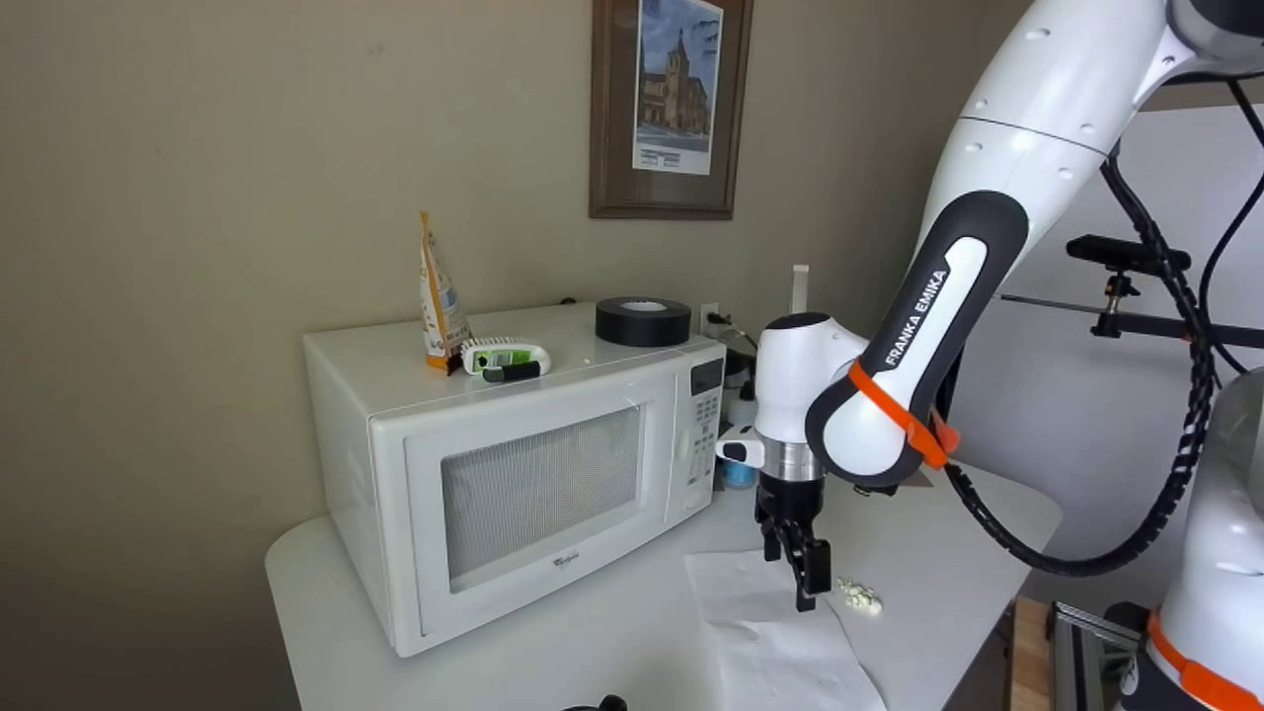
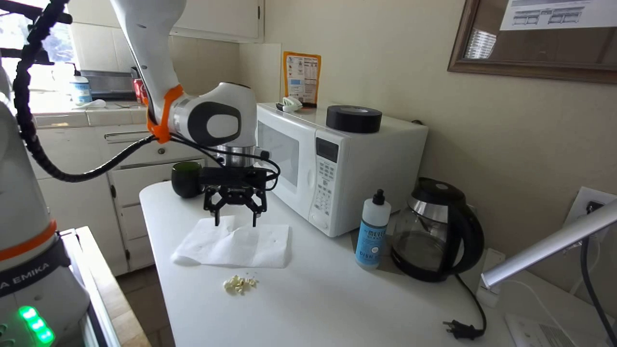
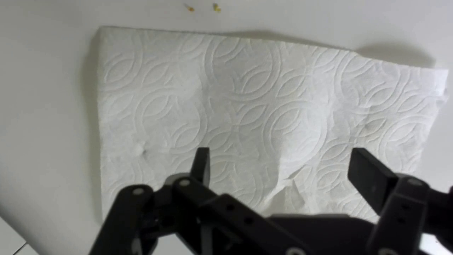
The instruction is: Use the towel to sweep the objects to the right
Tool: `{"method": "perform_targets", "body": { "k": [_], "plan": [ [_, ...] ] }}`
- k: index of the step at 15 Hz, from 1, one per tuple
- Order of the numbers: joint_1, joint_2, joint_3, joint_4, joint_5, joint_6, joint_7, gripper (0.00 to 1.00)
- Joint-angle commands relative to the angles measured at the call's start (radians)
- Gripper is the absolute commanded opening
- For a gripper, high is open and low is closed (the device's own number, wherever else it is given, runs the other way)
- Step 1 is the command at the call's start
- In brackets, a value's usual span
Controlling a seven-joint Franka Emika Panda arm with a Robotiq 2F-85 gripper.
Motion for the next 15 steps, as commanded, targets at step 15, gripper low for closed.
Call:
{"method": "perform_targets", "body": {
  "k": [15],
  "plan": [
    [-0.013,0.253,0.048,0.149,0.003,0.03,-0.04,0.89]
  ]
}}
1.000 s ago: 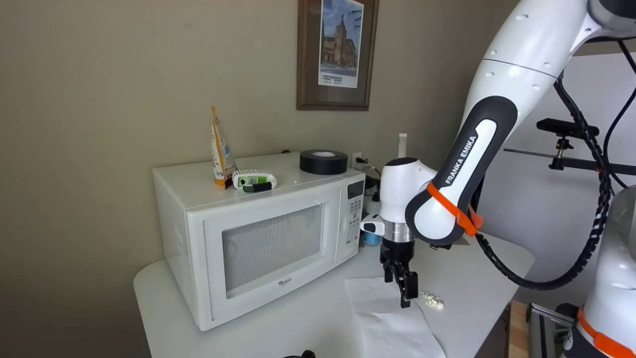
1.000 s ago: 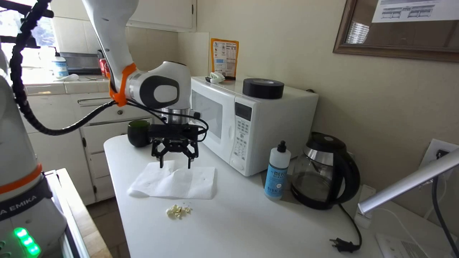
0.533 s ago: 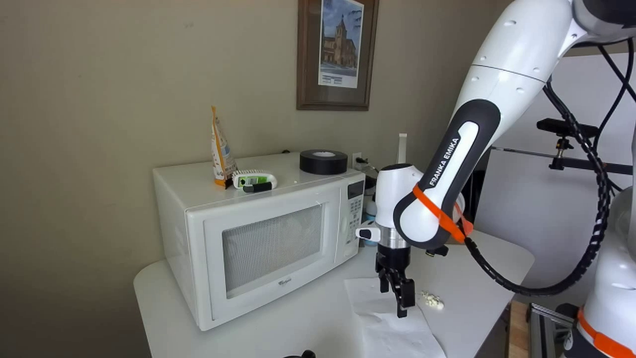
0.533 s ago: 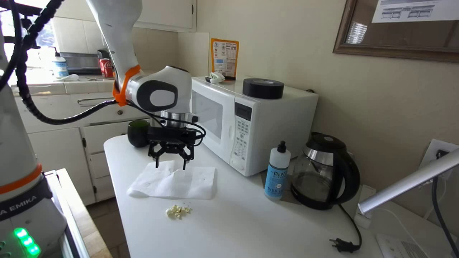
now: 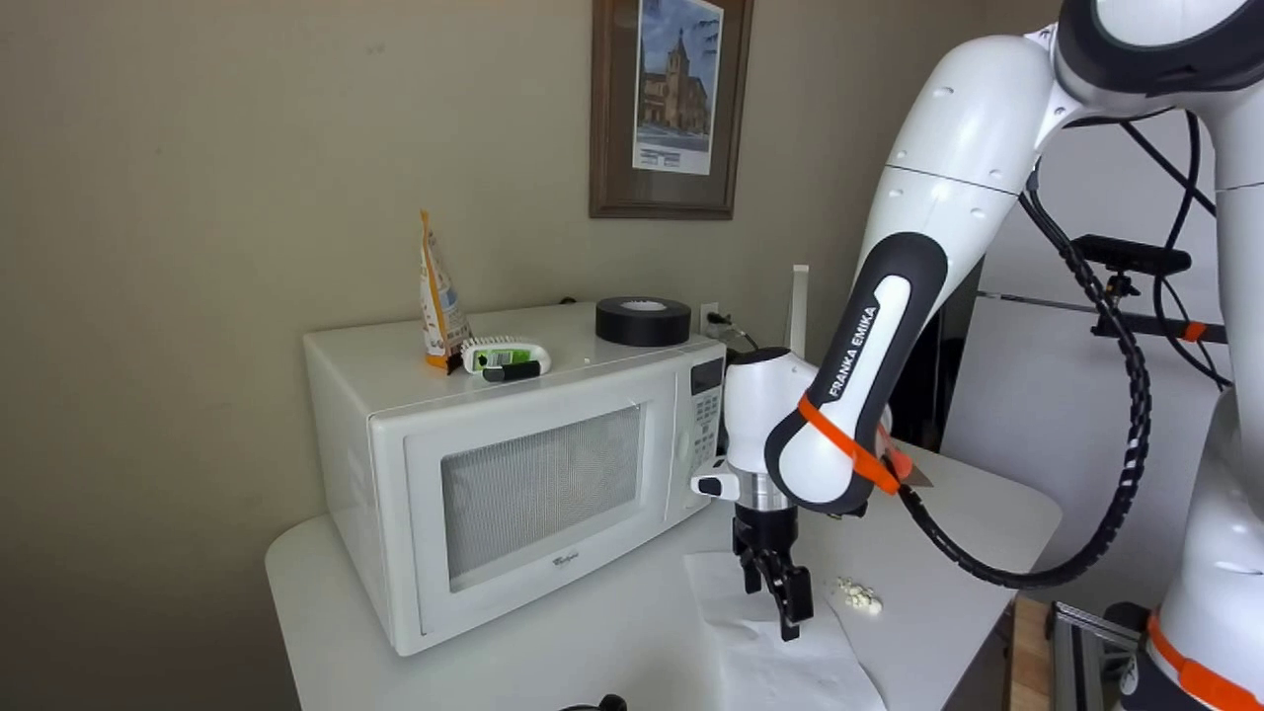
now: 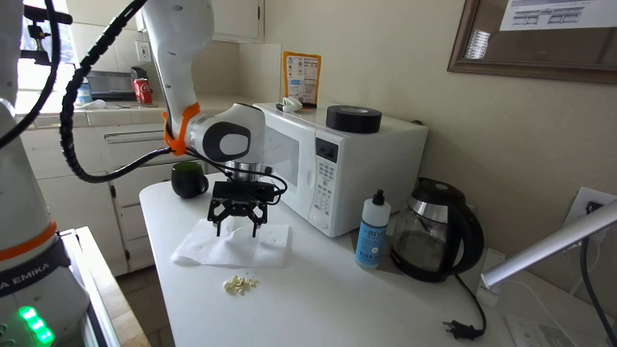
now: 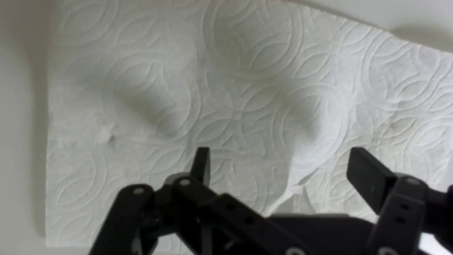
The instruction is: Use the towel to sweep the objects to the right
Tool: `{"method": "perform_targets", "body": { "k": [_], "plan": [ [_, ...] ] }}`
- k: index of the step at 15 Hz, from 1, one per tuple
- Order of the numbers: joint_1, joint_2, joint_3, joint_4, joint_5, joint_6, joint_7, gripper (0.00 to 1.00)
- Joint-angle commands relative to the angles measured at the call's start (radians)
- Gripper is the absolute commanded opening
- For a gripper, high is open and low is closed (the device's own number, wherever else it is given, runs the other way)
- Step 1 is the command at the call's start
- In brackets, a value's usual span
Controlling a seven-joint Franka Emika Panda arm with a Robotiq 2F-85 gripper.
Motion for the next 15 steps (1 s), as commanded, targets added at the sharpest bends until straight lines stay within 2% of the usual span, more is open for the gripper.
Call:
{"method": "perform_targets", "body": {
  "k": [1,3,7,10,11,15],
  "plan": [
    [0.029,0.069,-0.023,0.038,-0.073,0.033,0.131,0.83],
    [0.065,0.082,-0.054,0.049,-0.134,0.052,0.249,0.61],
    [0.106,0.051,-0.098,0.034,-0.255,0.081,0.452,0.31],
    [0.123,0.012,-0.113,0.006,-0.316,0.083,0.542,0.07],
    [0.117,-0.008,-0.109,-0.01,-0.319,0.084,0.554,0.01],
    [0.011,-0.111,-0.047,-0.132,-0.223,0.181,0.459,0.0]
  ]
}}
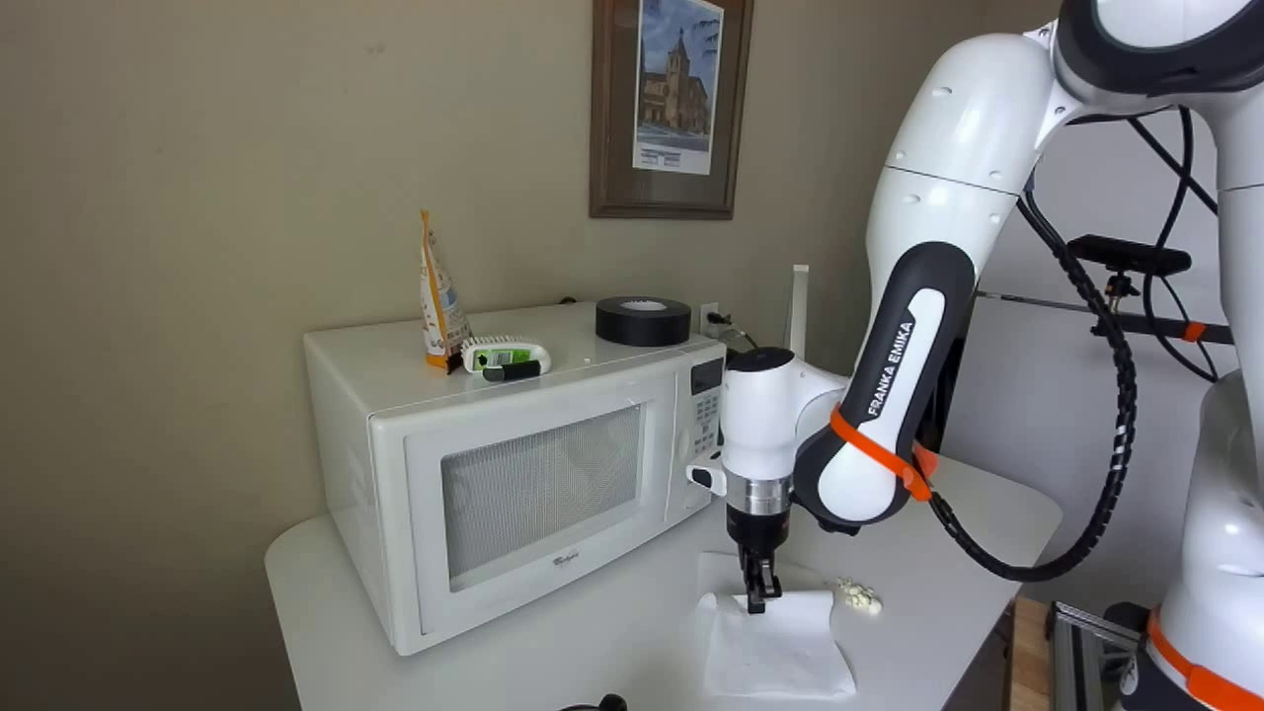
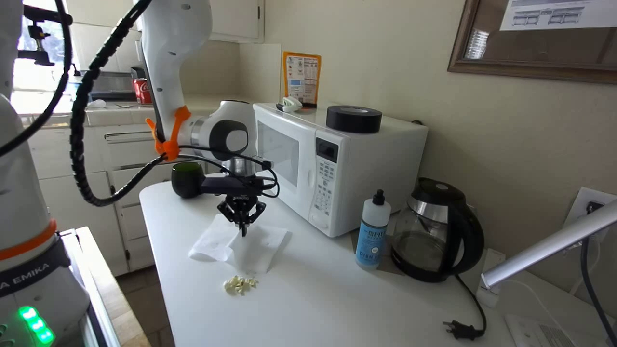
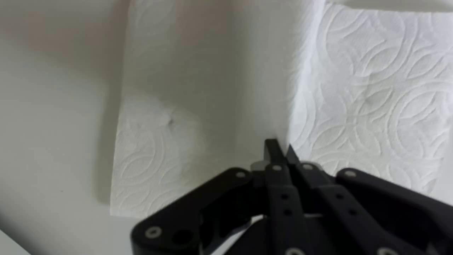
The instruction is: Use the towel to sweep the objects to the right
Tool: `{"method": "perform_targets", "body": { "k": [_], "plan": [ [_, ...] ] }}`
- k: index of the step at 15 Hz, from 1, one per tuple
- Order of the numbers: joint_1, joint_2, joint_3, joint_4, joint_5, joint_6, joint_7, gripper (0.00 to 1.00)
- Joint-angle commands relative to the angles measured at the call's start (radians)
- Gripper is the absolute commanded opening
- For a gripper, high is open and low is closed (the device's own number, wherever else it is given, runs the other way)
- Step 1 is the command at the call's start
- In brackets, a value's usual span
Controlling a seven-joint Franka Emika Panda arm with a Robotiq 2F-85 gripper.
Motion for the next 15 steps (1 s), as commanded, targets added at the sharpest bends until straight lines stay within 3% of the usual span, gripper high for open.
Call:
{"method": "perform_targets", "body": {
  "k": [1,2,3,5,7,10,11,12,14,15],
  "plan": [
    [-0.137,-0.122,0.092,-0.166,0.122,0.146,-0.145,0.0],
    [-0.201,-0.131,0.165,-0.217,0.2,0.229,-0.243,0.0],
    [-0.287,-0.007,0.271,-0.107,0.26,0.267,-0.312,0.0],
    [-0.404,0.039,0.418,-0.134,0.345,0.395,-0.422,0.0],
    [-0.564,0.089,0.574,-0.126,0.208,0.464,-0.359,0.0],
    [-0.778,0.086,0.771,-0.114,0.072,0.375,-0.327,0.0],
    [-0.831,0.045,0.819,-0.111,0.041,0.312,-0.312,0.0],
    [-0.718,0.08,0.729,-0.107,0.102,0.381,-0.33,0.01],
    [-0.8,0.068,0.789,-0.101,0.069,0.341,-0.329,0.01],
    [-0.855,0.119,0.838,-0.087,0.059,0.339,-0.333,0.0]
  ]
}}
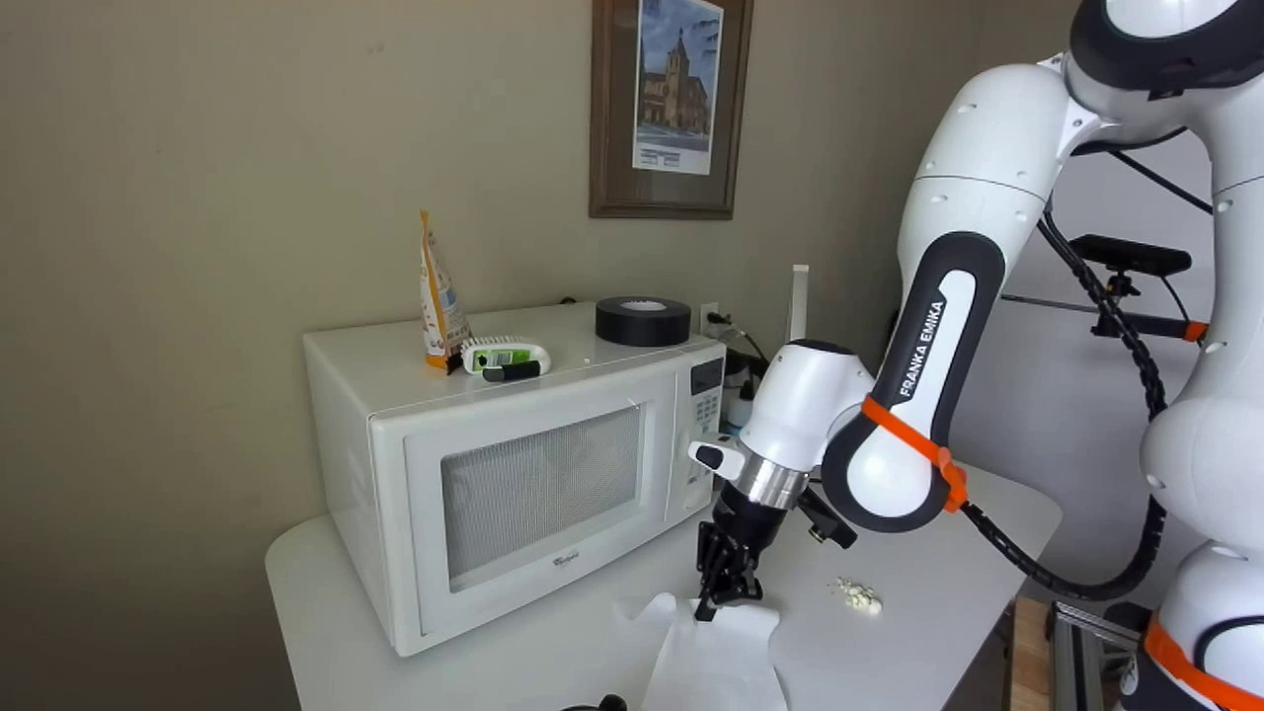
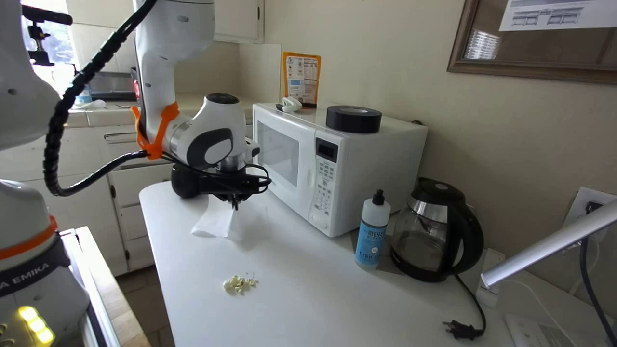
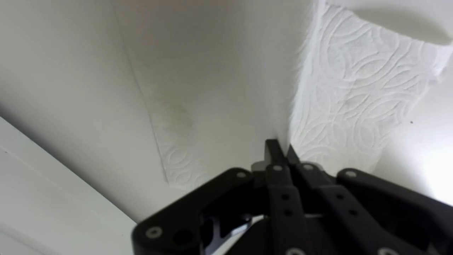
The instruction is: Use the towel to sweep the objects to the right
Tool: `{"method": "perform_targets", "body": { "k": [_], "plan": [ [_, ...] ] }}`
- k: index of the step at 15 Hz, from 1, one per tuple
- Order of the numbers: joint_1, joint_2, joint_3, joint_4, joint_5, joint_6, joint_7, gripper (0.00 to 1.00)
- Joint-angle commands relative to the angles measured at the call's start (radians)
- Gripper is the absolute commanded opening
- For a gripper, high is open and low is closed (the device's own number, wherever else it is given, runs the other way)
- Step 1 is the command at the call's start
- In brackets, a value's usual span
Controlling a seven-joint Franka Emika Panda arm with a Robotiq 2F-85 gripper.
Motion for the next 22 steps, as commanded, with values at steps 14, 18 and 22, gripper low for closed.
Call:
{"method": "perform_targets", "body": {
  "k": [14,18,22],
  "plan": [
    [-0.665,0.112,0.441,0.026,0.025,-0.299,0.202,0.01],
    [-0.731,0.151,0.518,0.036,0.057,-0.385,0.201,0.0],
    [-0.797,0.254,0.506,0.035,0.085,-0.494,0.153,0.0]
  ]
}}
